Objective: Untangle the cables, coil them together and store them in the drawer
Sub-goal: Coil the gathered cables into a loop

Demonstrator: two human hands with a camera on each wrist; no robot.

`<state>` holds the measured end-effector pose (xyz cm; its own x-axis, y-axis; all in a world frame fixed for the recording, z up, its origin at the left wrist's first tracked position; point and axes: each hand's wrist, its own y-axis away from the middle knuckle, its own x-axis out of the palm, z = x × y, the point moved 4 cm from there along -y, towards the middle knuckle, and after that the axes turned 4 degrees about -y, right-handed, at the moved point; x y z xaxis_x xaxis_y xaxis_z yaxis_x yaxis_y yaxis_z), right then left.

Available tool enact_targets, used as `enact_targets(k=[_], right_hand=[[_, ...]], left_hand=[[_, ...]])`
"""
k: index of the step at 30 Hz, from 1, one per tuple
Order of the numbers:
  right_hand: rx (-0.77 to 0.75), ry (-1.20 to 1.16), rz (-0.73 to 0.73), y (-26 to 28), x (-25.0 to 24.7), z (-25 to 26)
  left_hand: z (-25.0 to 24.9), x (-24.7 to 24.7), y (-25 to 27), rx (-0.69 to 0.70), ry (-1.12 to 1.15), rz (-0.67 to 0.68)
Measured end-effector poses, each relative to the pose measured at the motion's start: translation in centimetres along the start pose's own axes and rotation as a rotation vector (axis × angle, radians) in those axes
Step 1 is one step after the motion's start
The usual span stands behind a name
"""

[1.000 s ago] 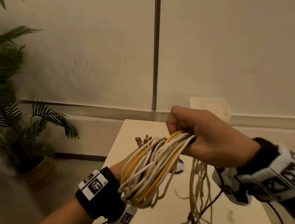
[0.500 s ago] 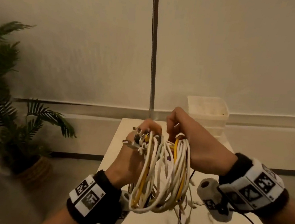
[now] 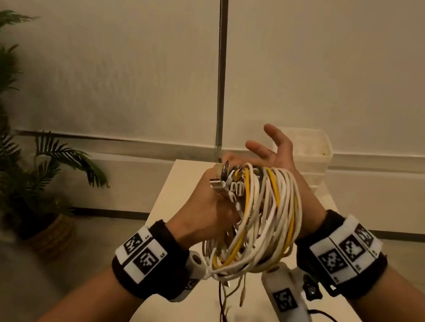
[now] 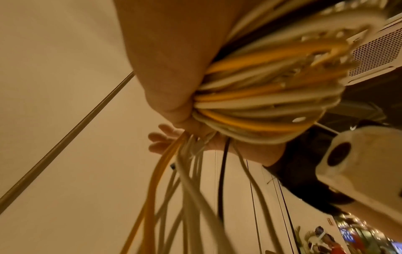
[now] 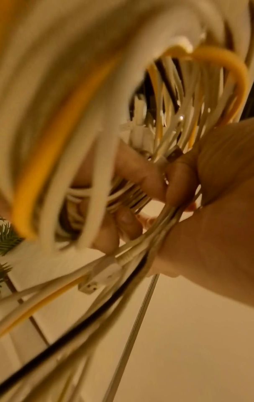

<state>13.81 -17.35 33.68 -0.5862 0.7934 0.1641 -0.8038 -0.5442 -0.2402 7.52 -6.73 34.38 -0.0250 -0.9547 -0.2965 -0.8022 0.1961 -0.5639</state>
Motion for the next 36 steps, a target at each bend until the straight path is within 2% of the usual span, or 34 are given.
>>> enact_targets(k=[2,4,7,12,14,16,18,20,22,28,31,34,36], right_hand=[[-0.024,0.021,0.026,0.2,-0.3,-0.5],[-0.026,0.068,0.045,-0.3,-0.6,-0.8],[-0.014,0.127,0.062,-0.6,-1.0,-0.8],[0.042,0.151,0.038,-1.4,-2.3,-2.0],[0.048,0.143,0.084,-0.8,-2.2,-1.7],[0.016,0.134,0.156,0.5,-1.5,-1.0],[0.004,0.075,0.117,1.6,-0.9,0.2],[0.046,0.056,0.058,2.1,-0.8,0.5],[0.038,0.122,0.097,1.1,-0.9,-0.1],[0.101,0.043,0.143,-0.7,-1.0,-1.3],[0.124,-0.029,0.068,-0.4,-1.3,-1.5],[0.123,-0.443,0.038,0.8,-2.2,-1.2],[0.158,-0.487,0.109,1.8,-2.1,-1.4]], left_hand=[[0.6,-0.2,-0.4,0.037,-0.128,-0.009],[0.9,-0.2,-0.7,0.009,-0.163,0.013],[0.7,0.0,-1.0,0.046,-0.254,0.024],[0.5,0.9,-0.9,0.043,-0.188,0.090],[0.6,1.1,-0.4,0.051,-0.216,0.104],[1.1,1.0,0.0,0.047,-0.372,0.098],[1.4,0.8,-0.1,0.052,-0.493,0.089],[1.2,1.0,-0.2,0.091,-0.421,0.119],[0.8,1.3,-0.2,0.111,-0.282,0.128],[1.0,1.7,-0.3,0.041,-0.200,-0.023],[1.4,1.5,-0.6,0.037,-0.097,-0.031],[2.0,0.3,-1.0,-0.085,0.179,-0.132],[2.9,-0.7,-1.0,-0.235,0.292,-0.207]])
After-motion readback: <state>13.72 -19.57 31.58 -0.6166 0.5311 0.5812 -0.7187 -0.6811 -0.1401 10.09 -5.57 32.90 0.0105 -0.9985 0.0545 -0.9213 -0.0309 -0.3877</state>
